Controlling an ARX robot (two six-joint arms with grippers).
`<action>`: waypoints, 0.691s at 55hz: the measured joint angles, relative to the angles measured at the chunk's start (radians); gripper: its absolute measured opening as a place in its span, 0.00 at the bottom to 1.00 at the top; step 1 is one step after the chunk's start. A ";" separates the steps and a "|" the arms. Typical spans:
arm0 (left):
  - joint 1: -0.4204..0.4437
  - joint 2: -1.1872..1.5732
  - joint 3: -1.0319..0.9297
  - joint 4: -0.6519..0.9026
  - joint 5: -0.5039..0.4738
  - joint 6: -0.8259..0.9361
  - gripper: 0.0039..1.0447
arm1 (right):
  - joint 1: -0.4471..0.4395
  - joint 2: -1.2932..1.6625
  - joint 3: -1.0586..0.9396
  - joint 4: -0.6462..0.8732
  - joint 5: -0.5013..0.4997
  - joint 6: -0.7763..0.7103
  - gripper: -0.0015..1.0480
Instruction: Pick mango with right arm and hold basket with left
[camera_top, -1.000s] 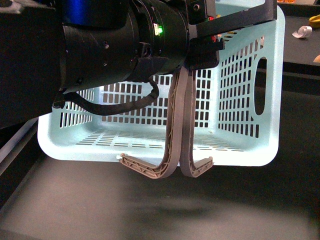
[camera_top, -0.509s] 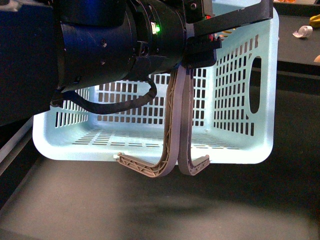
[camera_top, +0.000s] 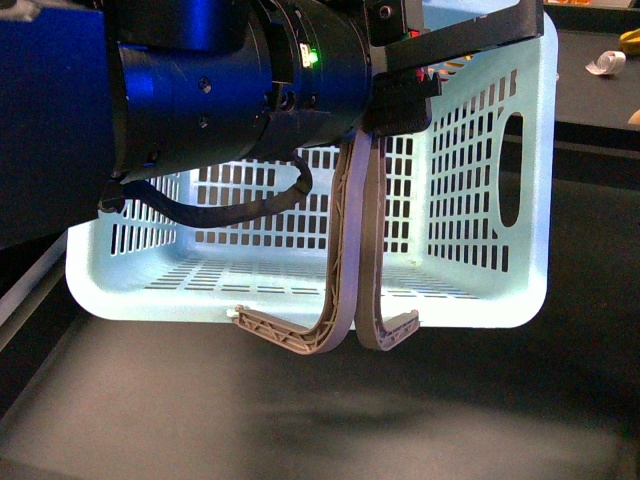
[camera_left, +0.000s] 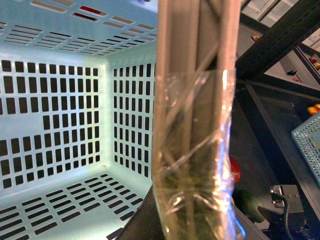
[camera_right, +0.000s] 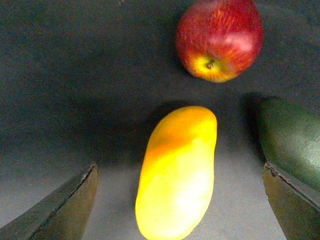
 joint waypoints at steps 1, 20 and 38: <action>0.000 0.000 0.000 0.000 0.000 0.000 0.06 | -0.002 0.018 0.013 -0.001 0.007 0.000 0.92; 0.000 0.000 0.000 0.000 0.000 0.000 0.06 | -0.009 0.165 0.145 -0.043 0.056 0.003 0.92; 0.000 0.000 0.000 0.000 0.000 0.000 0.06 | 0.008 0.249 0.207 -0.057 0.096 0.021 0.92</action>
